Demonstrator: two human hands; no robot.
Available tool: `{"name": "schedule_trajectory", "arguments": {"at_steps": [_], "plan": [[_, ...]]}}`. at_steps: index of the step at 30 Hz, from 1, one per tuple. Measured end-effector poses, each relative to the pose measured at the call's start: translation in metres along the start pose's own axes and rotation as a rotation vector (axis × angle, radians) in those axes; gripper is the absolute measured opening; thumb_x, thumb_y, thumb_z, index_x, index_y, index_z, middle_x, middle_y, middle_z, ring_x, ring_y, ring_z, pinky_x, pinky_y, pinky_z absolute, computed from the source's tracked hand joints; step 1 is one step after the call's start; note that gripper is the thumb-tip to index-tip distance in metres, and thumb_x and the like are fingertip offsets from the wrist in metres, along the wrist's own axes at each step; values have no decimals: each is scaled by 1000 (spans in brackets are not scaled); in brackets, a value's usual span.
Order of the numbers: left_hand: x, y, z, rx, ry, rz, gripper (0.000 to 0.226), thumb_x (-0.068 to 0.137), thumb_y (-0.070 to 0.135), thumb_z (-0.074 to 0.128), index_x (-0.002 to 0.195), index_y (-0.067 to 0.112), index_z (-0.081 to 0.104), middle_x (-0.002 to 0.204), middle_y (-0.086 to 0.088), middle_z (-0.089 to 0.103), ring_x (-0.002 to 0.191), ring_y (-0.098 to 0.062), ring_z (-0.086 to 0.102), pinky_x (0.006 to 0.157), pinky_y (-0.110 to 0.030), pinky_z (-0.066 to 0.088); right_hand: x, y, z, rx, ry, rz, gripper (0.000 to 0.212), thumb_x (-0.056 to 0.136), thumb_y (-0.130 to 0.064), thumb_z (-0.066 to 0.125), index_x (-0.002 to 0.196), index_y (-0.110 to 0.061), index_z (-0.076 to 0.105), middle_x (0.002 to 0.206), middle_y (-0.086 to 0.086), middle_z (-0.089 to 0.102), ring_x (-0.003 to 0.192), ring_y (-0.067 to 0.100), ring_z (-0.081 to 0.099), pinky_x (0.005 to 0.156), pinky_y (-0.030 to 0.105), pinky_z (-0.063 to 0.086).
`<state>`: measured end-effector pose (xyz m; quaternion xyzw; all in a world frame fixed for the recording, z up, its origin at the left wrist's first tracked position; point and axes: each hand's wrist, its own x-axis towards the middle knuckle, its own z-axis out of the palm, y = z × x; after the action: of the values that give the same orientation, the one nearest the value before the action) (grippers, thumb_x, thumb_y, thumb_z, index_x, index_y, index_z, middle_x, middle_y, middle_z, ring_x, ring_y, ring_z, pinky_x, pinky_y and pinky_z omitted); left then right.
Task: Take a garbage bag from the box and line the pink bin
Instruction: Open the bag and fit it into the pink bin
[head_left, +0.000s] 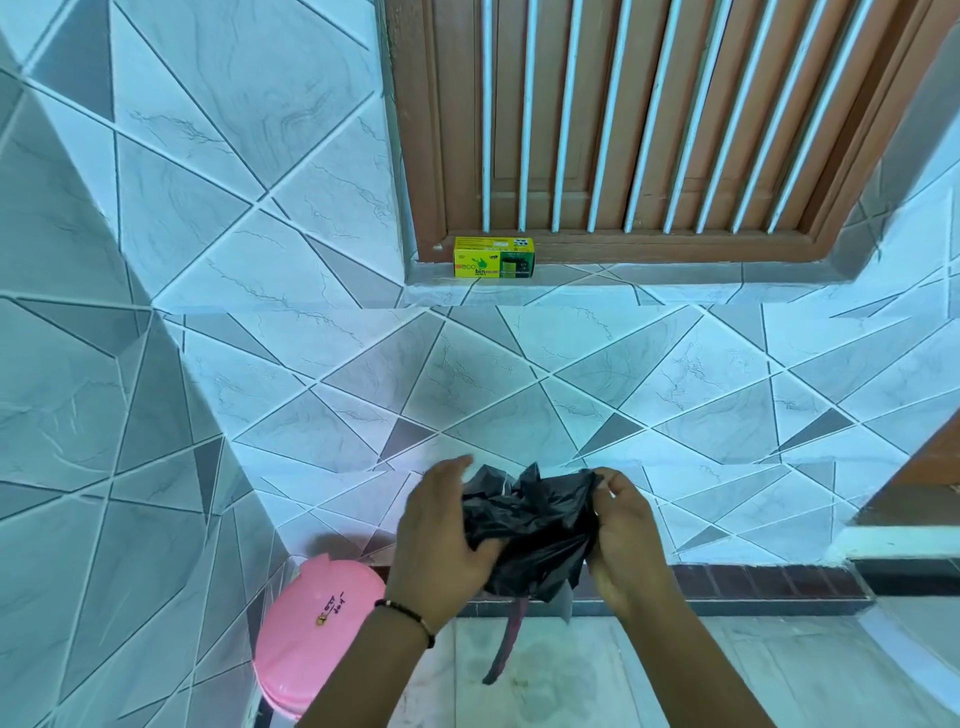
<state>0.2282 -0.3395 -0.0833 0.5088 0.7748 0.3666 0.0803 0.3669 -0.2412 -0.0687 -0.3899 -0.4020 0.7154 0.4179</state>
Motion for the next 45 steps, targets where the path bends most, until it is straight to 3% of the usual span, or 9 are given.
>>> {"name": "schedule_trajectory", "arguments": {"at_steps": [4, 10, 17, 22, 28, 35, 39, 42, 45], "plan": [[2, 7, 9, 3, -90, 42, 45, 66, 12, 49, 108, 21, 64, 108, -1, 66, 110, -20, 55, 100, -28, 41, -7, 1, 8, -65, -58, 6, 18, 95, -8, 45, 77, -14, 47, 58, 5, 45, 49, 16, 37, 49, 26, 34], [21, -9, -4, -112, 112, -194, 37, 71, -6, 46, 92, 18, 66, 94, -4, 72, 93, -25, 62, 75, -18, 38, -17, -9, 0, -76, -301, -118, 13, 82, -10, 66, 85, -14, 54, 67, 5, 56, 54, 16, 51, 54, 22, 46], [41, -36, -41, -22, 153, -290, 37, 70, -7, 46, 91, 15, 67, 95, -12, 71, 93, -30, 62, 77, -27, 43, -16, -31, -18, -755, -676, -330, 25, 74, -4, 69, 69, -28, 70, 89, -6, 57, 80, 4, 58, 77, 10, 39], [40, -48, -49, 181, 101, -259, 36, 68, -1, 48, 89, 24, 64, 93, -6, 72, 91, -31, 61, 73, -33, 51, 1, -42, -38, -1221, -629, -451, 52, 82, 6, 53, 70, -42, 67, 96, -9, 55, 79, -2, 56, 68, 7, 35], [35, -62, -48, 479, 24, -238, 27, 79, 5, 47, 98, 23, 57, 97, -4, 68, 87, -29, 58, 68, -31, 46, 21, -51, -56, -1675, -190, -420, 50, 86, -5, 41, 120, -38, 55, 100, 5, 59, 93, 29, 58, 79, 34, 48], [29, -91, -52, 541, -72, -430, 24, 84, 12, 48, 101, 25, 59, 105, -6, 67, 96, -28, 62, 73, -30, 46, 32, -64, -70, -1719, 140, -291, 69, 78, 0, 44, 143, -18, 25, 78, 6, 50, 71, 29, 48, 63, 31, 39], [31, -94, -51, 303, -169, -430, 36, 84, 27, 62, 117, 15, 54, 120, -10, 63, 112, -28, 57, 95, -33, 44, 22, -67, -60, -1635, -1, -393, 73, 81, 1, 42, 145, -28, 22, 96, 12, 64, 79, 32, 56, 69, 34, 47], [38, -57, -37, 67, -102, -162, 68, 77, 45, 64, 132, 13, 42, 131, -11, 52, 121, -28, 50, 102, -34, 40, 9, -62, -33, -1641, -239, -489, 72, 88, 1, 40, 145, -39, 21, 132, 8, 57, 105, 31, 59, 88, 34, 47], [44, -17, -16, 78, -119, 72, 93, 69, 60, 60, 144, 19, 23, 147, -5, 34, 134, -23, 34, 111, -39, 32, 0, -56, -9, -1682, -429, -580, 70, 89, 1, 38, 144, -41, 23, 140, 0, 52, 111, 28, 57, 89, 33, 47]]}}
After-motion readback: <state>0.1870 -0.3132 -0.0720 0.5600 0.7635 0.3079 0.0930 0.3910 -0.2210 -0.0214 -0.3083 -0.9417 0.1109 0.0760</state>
